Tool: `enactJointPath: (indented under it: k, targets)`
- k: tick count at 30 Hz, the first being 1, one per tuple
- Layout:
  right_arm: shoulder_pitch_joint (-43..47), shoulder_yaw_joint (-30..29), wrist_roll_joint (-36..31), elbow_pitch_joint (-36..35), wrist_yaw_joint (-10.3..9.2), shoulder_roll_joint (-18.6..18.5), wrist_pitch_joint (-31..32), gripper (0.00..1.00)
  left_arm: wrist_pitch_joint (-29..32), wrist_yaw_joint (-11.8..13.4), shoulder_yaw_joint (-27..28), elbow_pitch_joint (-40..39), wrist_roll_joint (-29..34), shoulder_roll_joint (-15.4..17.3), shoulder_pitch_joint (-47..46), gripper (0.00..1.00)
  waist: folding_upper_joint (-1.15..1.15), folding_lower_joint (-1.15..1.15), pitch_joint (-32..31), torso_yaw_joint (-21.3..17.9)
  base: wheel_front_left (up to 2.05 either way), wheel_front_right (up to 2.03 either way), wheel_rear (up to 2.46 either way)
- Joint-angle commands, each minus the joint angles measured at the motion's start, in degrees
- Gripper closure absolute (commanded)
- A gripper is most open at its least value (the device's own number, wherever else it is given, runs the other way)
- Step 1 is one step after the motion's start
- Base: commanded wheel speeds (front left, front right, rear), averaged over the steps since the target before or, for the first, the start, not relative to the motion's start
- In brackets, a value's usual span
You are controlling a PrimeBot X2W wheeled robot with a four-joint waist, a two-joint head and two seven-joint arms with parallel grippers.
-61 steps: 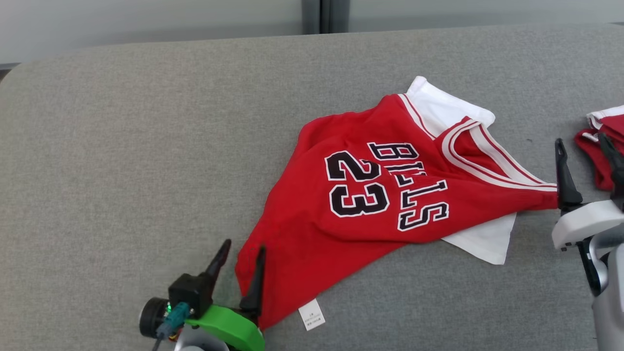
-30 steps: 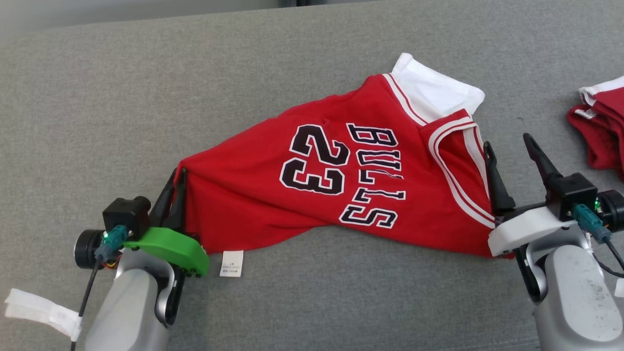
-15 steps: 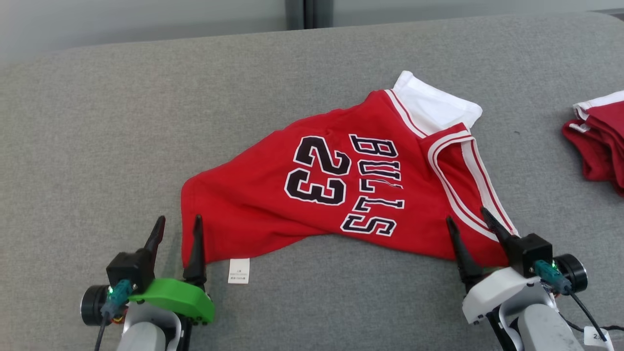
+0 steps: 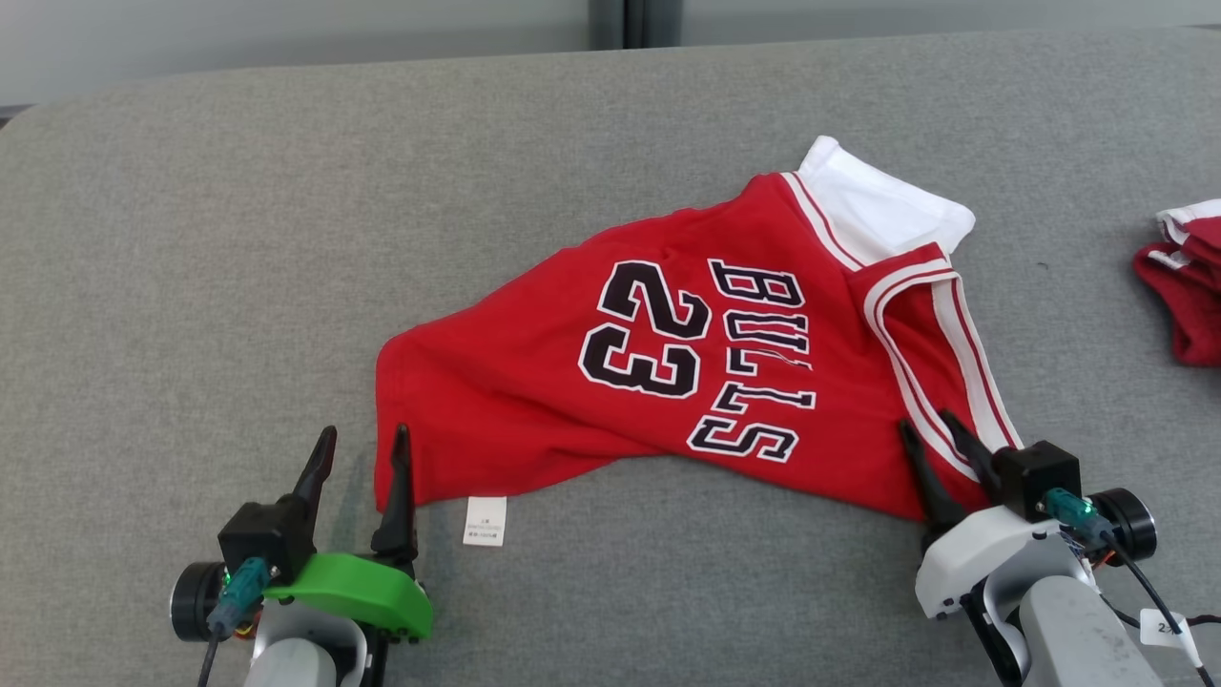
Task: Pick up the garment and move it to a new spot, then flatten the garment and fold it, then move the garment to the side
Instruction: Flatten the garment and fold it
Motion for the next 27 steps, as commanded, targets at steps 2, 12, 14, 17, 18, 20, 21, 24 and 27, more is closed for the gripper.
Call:
enactJointPath:
  k: [2, 12, 14, 17, 18, 20, 21, 24, 27]
  targets:
    - [-1.2, 0.2, 0.3, 0.5, -0.11, -0.5, -0.1, 1.00, 0.0, 0.1, -0.3, -0.4, 0.2, 0.0, -1.0, 0.00, 0.00, 0.00, 0.6, 0.7, 0.00, 0.00, 0.00]
    - [-8.0, 0.7, 2.4, -7.0, -0.10, -2.5, -0.1, 1.00, 0.0, 0.1, -2.4, -1.5, -0.5, -0.1, -2.0, 0.00, 0.00, 0.00, 2.9, 2.8, 0.00, 0.00, 0.00]
    - [-11.5, 1.1, 2.0, -6.6, -0.11, -3.1, -0.1, 1.00, 0.0, 0.1, -3.0, -1.6, -0.7, -0.1, -2.7, 0.00, 0.00, 0.00, 3.9, 3.6, 0.00, 0.00, 0.00]
    - [-17.9, 1.2, 0.9, -3.4, -0.11, -4.0, -0.1, 1.00, 0.0, 0.1, -4.3, -1.9, -1.2, -0.1, -4.1, 0.00, 0.00, 0.00, 5.9, 5.3, 0.00, 0.00, 0.00]
    - [-19.8, 1.2, 0.1, -2.2, -0.10, -4.2, -0.1, 1.00, 0.0, 0.1, -4.7, -2.0, -1.4, -0.1, -4.6, 0.00, 0.00, 0.00, 6.4, 5.8, 0.00, 0.00, 0.00]
    - [-23.7, 0.6, -1.5, 0.8, -0.11, -4.2, 0.3, 1.00, 0.0, 0.1, -5.5, -2.0, -1.9, -0.1, -5.5, 0.00, 0.00, 0.00, 7.7, 7.0, 0.00, 0.00, 0.00]
    - [-25.7, 0.3, -2.8, 2.6, -0.11, -4.3, 0.4, 1.00, 0.0, 0.1, -5.8, -2.2, -2.1, -0.1, -6.1, 0.00, 0.00, 0.00, 8.3, 7.6, 0.00, 0.00, 0.00]
    - [-29.7, -1.4, -5.9, 7.6, -0.11, -4.0, 0.6, 1.00, 0.0, 0.1, -6.6, -2.3, -2.6, -0.1, -7.3, 0.00, 0.00, 0.00, 9.4, 8.9, 0.00, 0.00, 0.00]
    - [-31.8, -3.9, -9.4, 12.3, -0.11, -3.6, 0.3, 0.15, 0.0, 0.1, -6.9, -2.3, -3.0, -0.1, -8.0, 0.00, 0.00, 0.00, 9.8, 9.6, 0.00, 0.00, 0.00]
